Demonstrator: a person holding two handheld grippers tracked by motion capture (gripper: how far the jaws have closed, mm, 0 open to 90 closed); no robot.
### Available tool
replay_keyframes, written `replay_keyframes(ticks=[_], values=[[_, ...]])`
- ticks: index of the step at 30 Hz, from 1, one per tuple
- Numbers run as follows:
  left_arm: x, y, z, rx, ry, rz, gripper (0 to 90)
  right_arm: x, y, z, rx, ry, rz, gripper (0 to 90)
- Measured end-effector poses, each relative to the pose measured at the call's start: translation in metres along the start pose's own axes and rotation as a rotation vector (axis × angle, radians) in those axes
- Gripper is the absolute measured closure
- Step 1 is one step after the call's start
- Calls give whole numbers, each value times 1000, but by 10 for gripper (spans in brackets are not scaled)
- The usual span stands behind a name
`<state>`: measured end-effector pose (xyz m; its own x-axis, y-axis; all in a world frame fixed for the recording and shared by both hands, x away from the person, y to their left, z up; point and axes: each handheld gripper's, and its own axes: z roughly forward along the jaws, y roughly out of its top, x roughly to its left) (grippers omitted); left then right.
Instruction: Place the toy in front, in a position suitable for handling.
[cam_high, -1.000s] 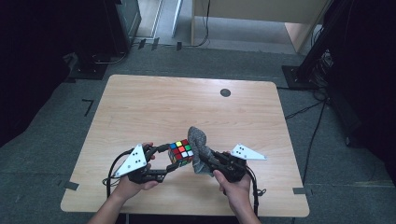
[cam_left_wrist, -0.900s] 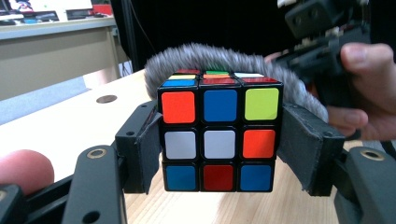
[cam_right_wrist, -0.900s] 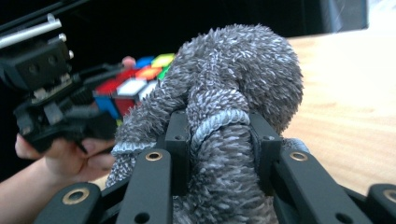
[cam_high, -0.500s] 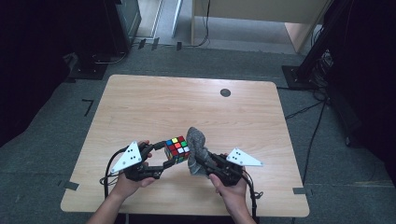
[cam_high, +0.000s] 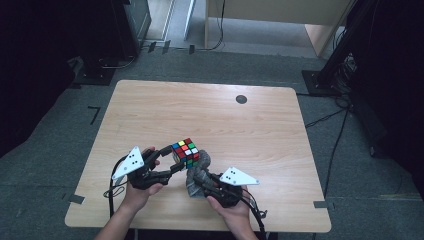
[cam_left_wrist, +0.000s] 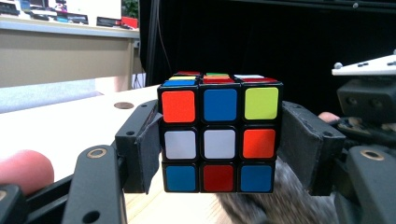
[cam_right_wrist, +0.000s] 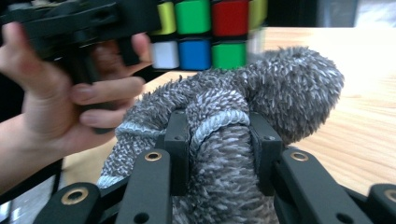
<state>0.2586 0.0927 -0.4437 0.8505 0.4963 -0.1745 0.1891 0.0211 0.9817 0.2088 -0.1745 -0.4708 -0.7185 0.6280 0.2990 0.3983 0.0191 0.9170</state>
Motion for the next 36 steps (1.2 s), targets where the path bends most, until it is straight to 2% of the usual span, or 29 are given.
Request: replay_keyframes(ticks=[2,5,7,8,11,13,15,17,19,21,22,24,27,29,31,34,36], values=[[0,0,0,-2,2,-3,347,5,-2,4,17,44,-18,673],[-2,0,1,-6,-4,-9,347,15,-4,10,44,59,-72,670],[-2,1,1,-8,-9,-6,347,17,-3,10,36,27,-102,670],[-2,1,1,-9,-9,-7,347,15,-2,7,15,5,-105,671],[-2,1,1,-6,-10,-8,347,6,3,-3,-39,-64,-66,674],[-2,0,2,0,-9,-9,347,2,3,-5,-50,-97,-43,674],[-3,-1,4,8,-13,-7,347,3,1,-2,-35,-81,-28,671],[-5,-2,6,16,-20,-1,347,9,-1,4,-15,-43,-43,668],[-7,-3,7,28,-24,14,347,18,-1,7,-1,-2,-94,665],[-6,-3,7,31,-21,23,348,24,2,6,7,-5,-148,661],[-6,-3,6,28,-19,21,347,23,3,4,6,-15,-156,659],[-4,-1,3,15,-13,12,347,15,6,-2,-7,-37,-131,659],[0,1,-1,-4,-10,-6,348,-2,9,-11,-30,-112,-72,662],[1,2,-1,-16,-10,-20,347,-6,9,-13,-37,-143,-45,663],[0,2,0,-15,-11,-22,347,-1,8,-9,-29,-114,-48,662],[-3,0,4,3,-7,-4,347,16,5,0,0,-40,-117,660],[-4,-1,4,10,-6,9,347,23,5,2,2,-27,-160,657]])
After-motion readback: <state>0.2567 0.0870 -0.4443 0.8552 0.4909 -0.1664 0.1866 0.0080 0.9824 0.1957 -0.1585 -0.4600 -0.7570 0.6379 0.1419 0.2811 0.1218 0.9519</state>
